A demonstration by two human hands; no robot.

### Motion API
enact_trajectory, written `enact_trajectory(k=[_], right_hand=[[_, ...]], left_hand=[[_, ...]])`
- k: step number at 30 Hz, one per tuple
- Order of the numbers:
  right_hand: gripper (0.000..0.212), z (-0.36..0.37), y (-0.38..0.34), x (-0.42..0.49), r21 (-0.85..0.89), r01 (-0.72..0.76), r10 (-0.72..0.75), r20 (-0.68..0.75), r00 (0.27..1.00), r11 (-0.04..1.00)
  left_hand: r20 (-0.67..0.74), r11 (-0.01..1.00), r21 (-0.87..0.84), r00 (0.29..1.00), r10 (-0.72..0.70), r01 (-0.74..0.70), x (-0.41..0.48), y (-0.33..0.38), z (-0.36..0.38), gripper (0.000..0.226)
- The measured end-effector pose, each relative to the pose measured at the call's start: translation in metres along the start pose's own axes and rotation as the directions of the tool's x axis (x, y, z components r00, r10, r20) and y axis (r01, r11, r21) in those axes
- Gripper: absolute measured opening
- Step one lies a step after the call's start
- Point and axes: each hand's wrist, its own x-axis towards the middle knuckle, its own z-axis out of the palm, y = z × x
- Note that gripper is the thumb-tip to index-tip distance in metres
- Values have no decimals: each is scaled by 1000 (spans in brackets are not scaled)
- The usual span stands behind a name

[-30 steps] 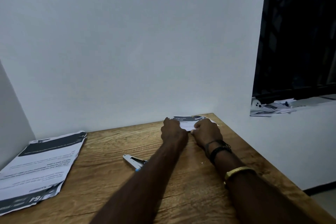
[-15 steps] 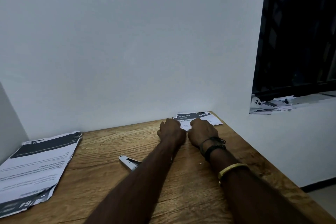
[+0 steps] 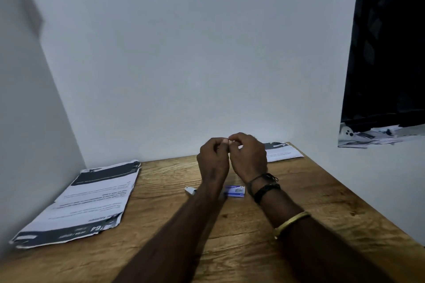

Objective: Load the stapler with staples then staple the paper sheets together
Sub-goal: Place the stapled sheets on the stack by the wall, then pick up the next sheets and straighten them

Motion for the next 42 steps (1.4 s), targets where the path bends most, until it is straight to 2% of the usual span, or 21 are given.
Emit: enact_trajectory(k=[5,8,14,20,25,29,31,33,38,42], right_hand=[[17,33,-46,-25,145,8,-16,51,999,989],[16,50,-67,-38,178,-16,-2,98,995,984],[17,96,-104,-62,189,-60,7,269,963,980],[18,140,-127,-77,133,-121,51,437,898,984],[20,174,-133,-88,40,-122,86,499,862,992],[28,195,-133,-90,-80,-110,136,549,825,991],[37,204,-133,-92,-146,-89,158,576,802,985],[37,212,-135,-93,-182,-62,159,582,798,981],[43,221,-139,-90,-141,-147,202,570,797,979],[21,221,-136,-86,-45,-191,181,588,788,981]], left_hand=[[-136,998,24,989,58,-55,2,0,-62,14],[-161,996,64,985,68,-59,5,-3,-94,14],[-238,990,137,971,27,6,8,-19,-162,13],[-312,966,232,949,-40,117,14,-38,-208,12],[-370,928,264,916,-156,265,17,-55,-228,16],[-422,885,231,861,-284,405,27,-59,-236,8],[-435,867,236,846,-309,438,31,-61,-241,13],[-449,854,249,835,-317,457,34,-62,-245,21],[-468,857,226,823,-322,464,38,-66,-248,21],[-499,875,221,821,-277,430,37,-63,-246,23]])
